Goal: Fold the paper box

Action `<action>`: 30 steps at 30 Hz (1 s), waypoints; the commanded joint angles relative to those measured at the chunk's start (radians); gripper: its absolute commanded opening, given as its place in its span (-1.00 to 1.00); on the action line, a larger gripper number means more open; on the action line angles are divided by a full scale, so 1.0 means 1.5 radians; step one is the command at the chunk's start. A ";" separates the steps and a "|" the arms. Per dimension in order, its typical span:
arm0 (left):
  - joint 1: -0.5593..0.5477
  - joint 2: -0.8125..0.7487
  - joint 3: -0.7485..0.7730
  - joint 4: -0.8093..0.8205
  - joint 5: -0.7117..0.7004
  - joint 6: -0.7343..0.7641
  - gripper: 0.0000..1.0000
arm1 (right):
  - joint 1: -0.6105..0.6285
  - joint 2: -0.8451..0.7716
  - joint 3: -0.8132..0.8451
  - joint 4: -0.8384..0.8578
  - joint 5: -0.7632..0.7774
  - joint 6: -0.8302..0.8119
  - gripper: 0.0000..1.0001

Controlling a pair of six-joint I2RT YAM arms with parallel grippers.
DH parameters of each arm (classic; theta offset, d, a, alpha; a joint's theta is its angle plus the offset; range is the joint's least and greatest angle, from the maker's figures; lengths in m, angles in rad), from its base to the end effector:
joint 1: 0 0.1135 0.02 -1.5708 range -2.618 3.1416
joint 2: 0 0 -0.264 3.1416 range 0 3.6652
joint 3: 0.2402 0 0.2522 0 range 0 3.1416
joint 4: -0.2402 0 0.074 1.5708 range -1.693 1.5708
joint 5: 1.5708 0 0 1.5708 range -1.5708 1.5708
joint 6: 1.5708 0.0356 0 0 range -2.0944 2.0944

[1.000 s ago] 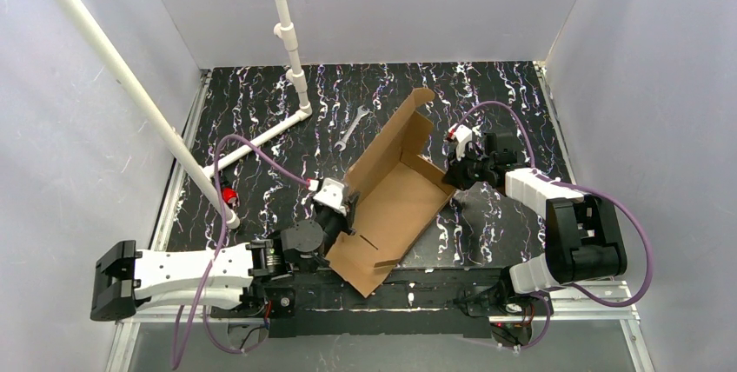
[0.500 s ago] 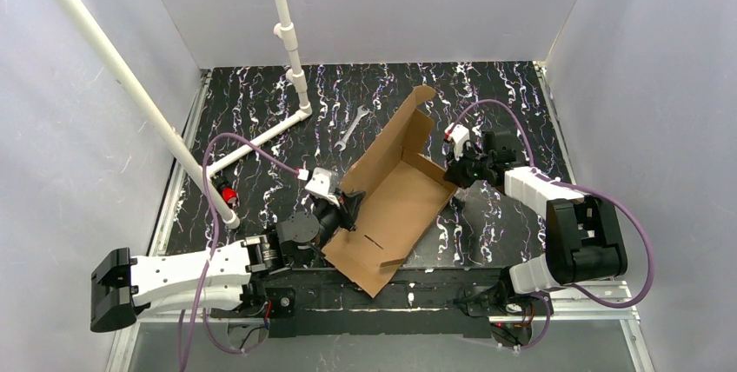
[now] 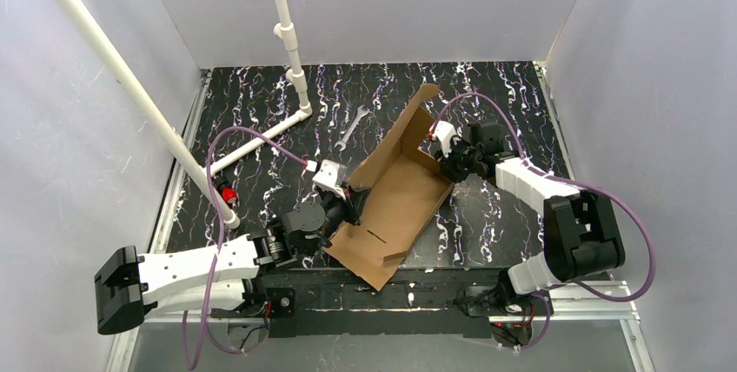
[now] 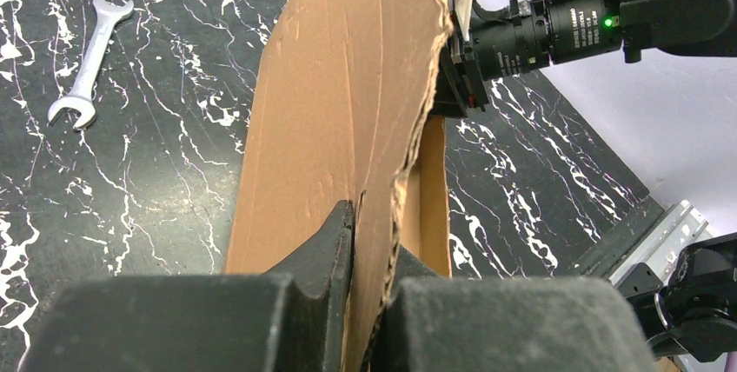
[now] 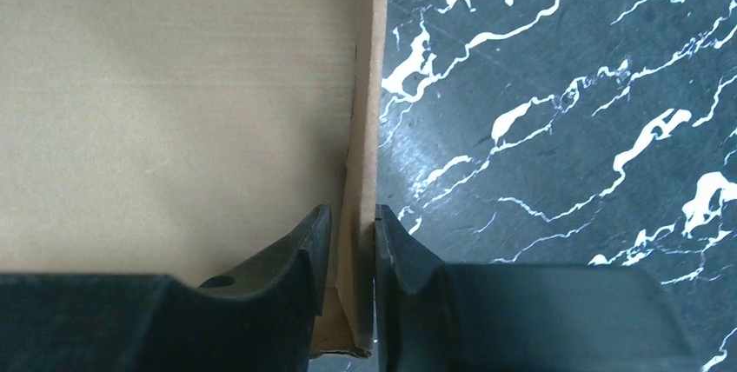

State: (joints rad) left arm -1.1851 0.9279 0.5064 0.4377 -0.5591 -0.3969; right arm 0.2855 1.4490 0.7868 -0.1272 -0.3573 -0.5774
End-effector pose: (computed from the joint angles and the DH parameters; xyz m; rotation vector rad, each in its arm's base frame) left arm 0.0980 -0.1911 0.2810 0.1777 1.6053 -0.8075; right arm 0.2782 0.0946 0.1960 -1.1209 2.0244 0.2740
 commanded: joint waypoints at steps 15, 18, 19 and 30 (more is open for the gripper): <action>0.030 -0.077 -0.095 0.065 0.010 -0.142 -1.00 | 0.023 0.061 0.023 0.053 -0.059 0.069 -0.68; 0.035 -0.078 -0.094 0.065 0.018 -0.148 -1.00 | 0.010 0.052 0.013 0.057 -0.064 0.090 -0.73; 0.036 -0.076 -0.090 0.065 0.023 -0.142 -1.00 | 0.007 0.051 0.011 0.056 -0.067 0.095 -0.73; 0.048 -0.098 -0.077 0.077 0.118 0.031 -1.00 | -0.034 0.008 0.001 -0.014 -0.058 0.091 -0.74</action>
State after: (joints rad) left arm -1.1141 0.7853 0.3805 0.5224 -0.4530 -0.4603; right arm 0.2474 1.5211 0.8009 -0.0891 -0.4095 -0.4477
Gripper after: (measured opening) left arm 0.019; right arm 0.152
